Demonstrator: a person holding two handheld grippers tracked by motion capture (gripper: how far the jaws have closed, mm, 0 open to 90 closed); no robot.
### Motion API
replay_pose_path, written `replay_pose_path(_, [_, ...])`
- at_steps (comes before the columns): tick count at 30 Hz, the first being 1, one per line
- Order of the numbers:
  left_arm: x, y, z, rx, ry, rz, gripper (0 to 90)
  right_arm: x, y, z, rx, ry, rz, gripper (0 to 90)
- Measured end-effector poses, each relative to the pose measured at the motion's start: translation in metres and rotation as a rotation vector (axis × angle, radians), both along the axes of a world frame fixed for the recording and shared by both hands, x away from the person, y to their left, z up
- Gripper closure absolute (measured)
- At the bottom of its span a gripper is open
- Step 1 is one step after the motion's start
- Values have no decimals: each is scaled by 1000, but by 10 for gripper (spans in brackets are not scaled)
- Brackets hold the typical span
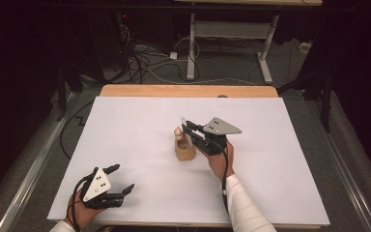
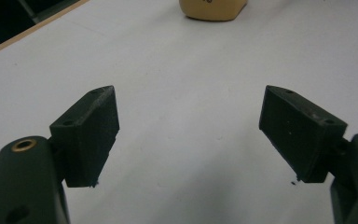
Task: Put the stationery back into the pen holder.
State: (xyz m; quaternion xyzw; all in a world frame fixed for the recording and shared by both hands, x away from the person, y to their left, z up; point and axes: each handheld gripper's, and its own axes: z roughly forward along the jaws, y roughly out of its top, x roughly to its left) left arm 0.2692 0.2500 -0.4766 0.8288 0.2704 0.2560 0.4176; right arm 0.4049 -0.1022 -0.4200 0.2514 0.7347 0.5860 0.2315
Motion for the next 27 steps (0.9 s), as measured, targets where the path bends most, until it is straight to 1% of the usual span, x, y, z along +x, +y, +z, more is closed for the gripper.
replay_pose_path(1, [0,0,0,0,0,-1,192,0,0,0,0,0,0,771])
replay_pose_path(2, [0,0,0,3,0,-1,192,0,0,0,-7,-2,-9,758])
replay_pose_path(4, [0,0,0,2,2,-2,192,-1,-1,0,-2,0,-20,724])
replay_pose_path(7, [0,0,0,0,3,-2,192,-2,-1,0,-5,0,-20,709])
replay_pose_path(10, [0,-1,0,3,2,-2,192,-3,-2,1,-20,-11,-28,683])
replay_pose_path(11, [0,0,0,2,1,-2,192,-4,-3,3,-30,-26,-25,674])
replay_pose_path(14, [0,0,0,-2,-1,1,192,-7,-4,5,-40,-33,-28,656])
replay_pose_path(16, [0,-1,0,1,-2,1,192,-10,-8,8,-56,-56,-40,640])
replay_pose_path(19, [0,-1,0,2,-3,-1,192,-11,-11,10,-65,-67,-48,632])
replay_pose_path(21, [0,-2,0,4,-2,-1,192,-13,-13,12,-69,-72,-57,606])
replay_pose_path(23, [0,-2,0,4,-1,-1,192,-13,-16,13,-73,-79,-59,598])
replay_pose_path(24, [0,-2,-1,4,-1,-1,192,-14,-18,14,-74,-80,-64,583])
replay_pose_path(25, [0,-2,0,4,-1,-1,192,-15,-20,15,-73,-90,-84,547])
replay_pose_path(27, [0,-2,0,1,-1,-2,193,-16,-22,15,-72,-91,-84,545])
